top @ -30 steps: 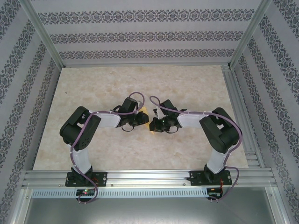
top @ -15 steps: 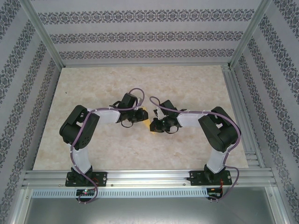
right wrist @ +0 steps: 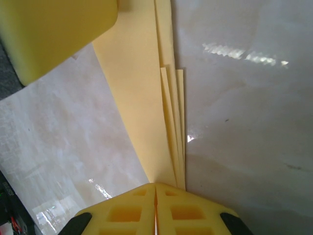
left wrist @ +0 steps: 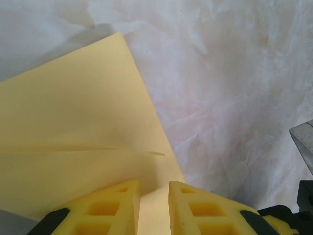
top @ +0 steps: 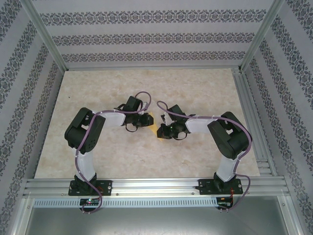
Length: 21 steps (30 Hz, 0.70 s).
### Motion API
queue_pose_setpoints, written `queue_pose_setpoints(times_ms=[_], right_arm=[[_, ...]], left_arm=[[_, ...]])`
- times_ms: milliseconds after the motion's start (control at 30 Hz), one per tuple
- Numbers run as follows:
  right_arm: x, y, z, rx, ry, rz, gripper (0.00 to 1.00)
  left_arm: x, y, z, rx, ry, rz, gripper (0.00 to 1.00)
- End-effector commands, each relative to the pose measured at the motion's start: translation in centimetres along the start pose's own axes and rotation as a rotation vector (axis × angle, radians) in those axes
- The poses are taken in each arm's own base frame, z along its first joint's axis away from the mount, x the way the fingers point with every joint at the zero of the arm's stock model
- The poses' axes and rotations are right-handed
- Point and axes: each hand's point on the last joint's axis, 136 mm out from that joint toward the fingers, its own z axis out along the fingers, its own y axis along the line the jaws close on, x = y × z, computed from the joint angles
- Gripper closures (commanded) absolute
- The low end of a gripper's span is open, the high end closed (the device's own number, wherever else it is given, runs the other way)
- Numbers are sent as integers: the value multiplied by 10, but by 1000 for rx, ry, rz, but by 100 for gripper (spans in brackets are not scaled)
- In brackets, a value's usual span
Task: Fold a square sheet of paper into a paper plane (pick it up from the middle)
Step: Fold the wing for the fifth time at the center of the table.
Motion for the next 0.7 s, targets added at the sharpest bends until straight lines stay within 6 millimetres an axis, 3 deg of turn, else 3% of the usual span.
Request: queue_pose_setpoints(times_ms=[0, 167, 300, 500, 667], right_arm=[[42, -59, 11, 190, 120, 101, 91], [44, -60, 13, 189, 130, 103, 91], [44, -60, 12, 189, 130, 106, 91], [43, -59, 12, 187, 122, 111, 91], [41, -59, 12, 181, 118, 114, 91]], left_arm=[[-8, 9, -1, -17, 3, 33, 76], [-9, 12, 0, -25, 17, 55, 76], [-15, 3, -3, 0, 7, 96, 76], [-21, -16, -21, 54, -61, 145, 73], [-19, -17, -35, 63, -132, 168, 71]])
